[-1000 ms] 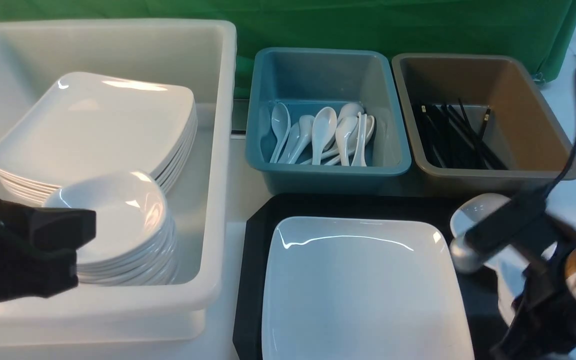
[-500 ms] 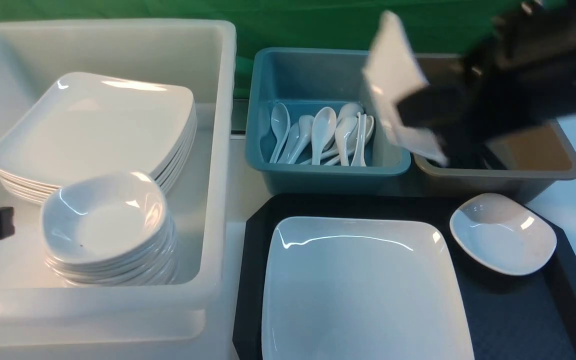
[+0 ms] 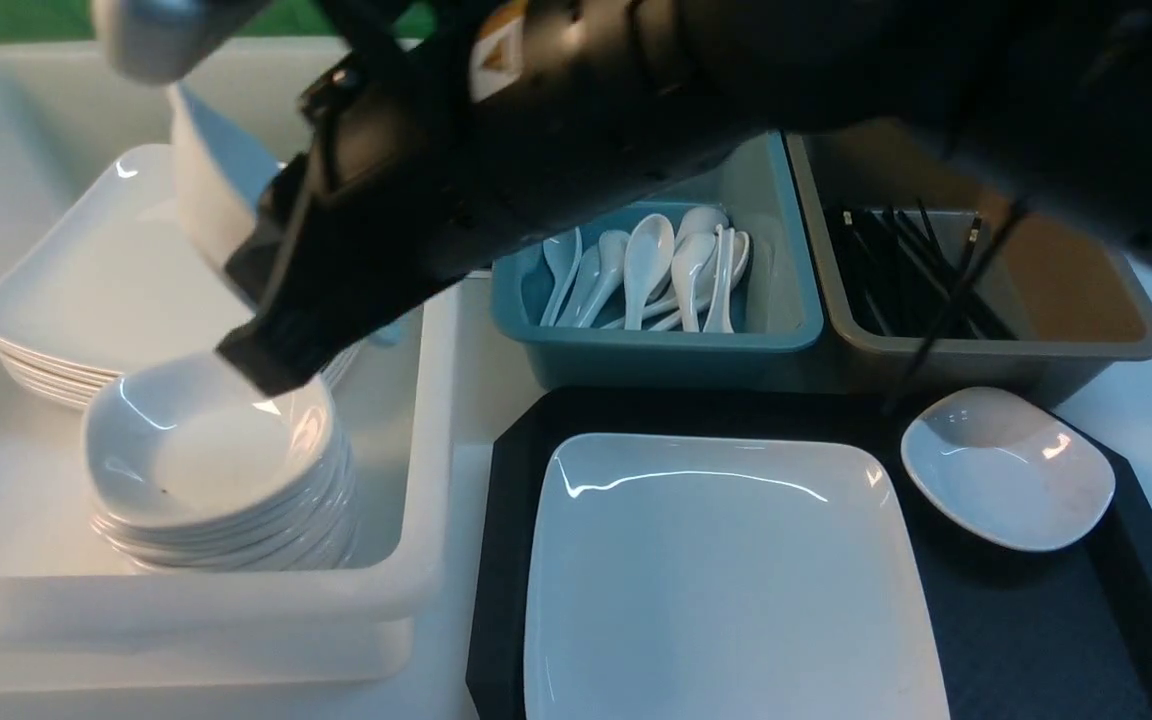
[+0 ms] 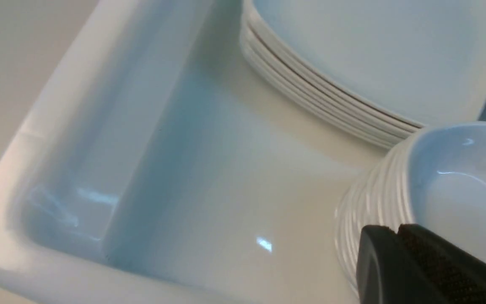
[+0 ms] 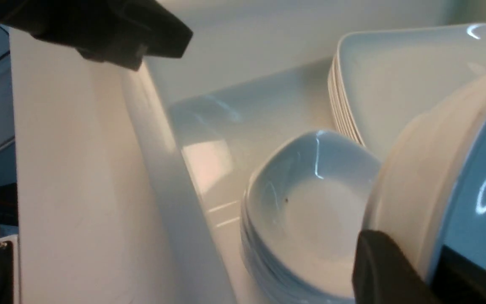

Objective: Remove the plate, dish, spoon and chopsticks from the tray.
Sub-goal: Use the right arm to put the small plate into the large storage box on the left, then use the right arm to grab a small plate from the dinner plate, then use the right arm to put the small plate into the large storage box on the left, then use the right arm to grab a plate from the dinner plate

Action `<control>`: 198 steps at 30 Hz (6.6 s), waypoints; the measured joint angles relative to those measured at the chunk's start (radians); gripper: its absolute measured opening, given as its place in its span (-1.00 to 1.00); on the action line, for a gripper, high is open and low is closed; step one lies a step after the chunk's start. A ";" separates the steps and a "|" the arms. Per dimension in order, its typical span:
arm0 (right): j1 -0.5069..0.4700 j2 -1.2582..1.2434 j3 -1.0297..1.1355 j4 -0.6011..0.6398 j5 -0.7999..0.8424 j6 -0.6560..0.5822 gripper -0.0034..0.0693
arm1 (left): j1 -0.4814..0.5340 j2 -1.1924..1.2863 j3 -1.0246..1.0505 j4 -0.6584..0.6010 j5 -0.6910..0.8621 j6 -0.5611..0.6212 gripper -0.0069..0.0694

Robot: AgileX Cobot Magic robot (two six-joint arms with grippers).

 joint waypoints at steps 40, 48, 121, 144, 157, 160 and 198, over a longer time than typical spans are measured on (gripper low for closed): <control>-0.104 -0.146 -0.026 -0.261 0.397 0.228 -0.60 | -0.183 0.000 0.000 -0.226 0.021 0.324 -0.78; -0.459 -0.328 0.136 -0.326 0.554 0.290 -0.81 | -0.359 0.000 0.000 -0.237 0.042 0.378 -0.78; -0.668 -0.547 0.690 -0.308 -0.005 0.236 -0.74 | -0.378 0.000 -0.007 -0.217 -0.011 0.355 -0.77; -0.003 0.049 0.053 0.059 -0.121 -0.162 -0.74 | -0.378 0.000 -0.221 0.308 0.132 -0.205 -0.77; 0.036 0.197 0.010 0.017 -0.169 -0.187 -0.66 | -0.378 0.000 -0.221 0.305 0.160 -0.205 -0.77; 0.045 0.205 0.010 0.020 -0.172 -0.192 -0.48 | -0.378 0.000 -0.221 0.305 0.160 -0.205 -0.77; -0.973 -0.290 0.692 0.194 0.263 0.023 -0.85 | -0.378 0.000 -0.221 0.108 0.179 0.085 -0.77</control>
